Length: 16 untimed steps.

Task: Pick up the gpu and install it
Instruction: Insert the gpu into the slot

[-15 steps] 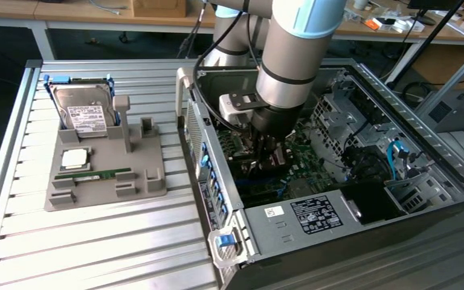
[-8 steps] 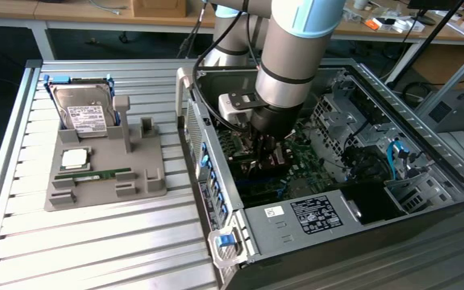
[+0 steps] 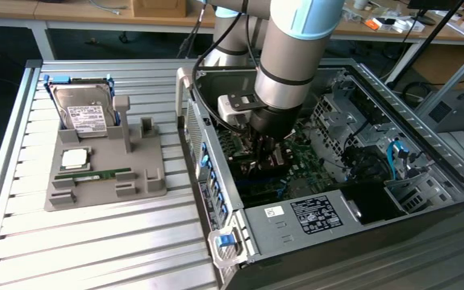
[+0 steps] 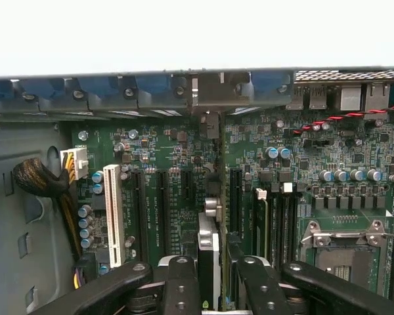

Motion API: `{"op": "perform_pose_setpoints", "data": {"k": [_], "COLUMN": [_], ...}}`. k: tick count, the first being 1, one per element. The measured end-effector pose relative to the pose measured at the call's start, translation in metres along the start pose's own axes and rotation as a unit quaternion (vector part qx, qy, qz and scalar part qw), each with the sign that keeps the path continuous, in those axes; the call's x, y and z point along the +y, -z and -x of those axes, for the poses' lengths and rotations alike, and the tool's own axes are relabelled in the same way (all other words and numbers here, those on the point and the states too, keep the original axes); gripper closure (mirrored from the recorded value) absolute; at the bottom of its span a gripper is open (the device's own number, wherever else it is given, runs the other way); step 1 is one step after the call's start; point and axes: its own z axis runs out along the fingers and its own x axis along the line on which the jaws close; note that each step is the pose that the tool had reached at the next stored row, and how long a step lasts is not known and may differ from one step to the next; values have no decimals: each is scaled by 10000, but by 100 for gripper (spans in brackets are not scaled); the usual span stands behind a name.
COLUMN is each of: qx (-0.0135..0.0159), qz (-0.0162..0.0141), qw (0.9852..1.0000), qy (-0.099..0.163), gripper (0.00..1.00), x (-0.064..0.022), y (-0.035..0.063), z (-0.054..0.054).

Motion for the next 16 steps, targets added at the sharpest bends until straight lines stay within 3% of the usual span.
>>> {"op": "perform_pose_setpoints", "data": {"k": [13, 16], "qx": [1, 14], "qz": [0, -1], "qw": [10000, 10000], "qy": [0, 1], "gripper": [73, 73], "x": [2, 2], "y": [-28, -30], "z": [2, 3]}}
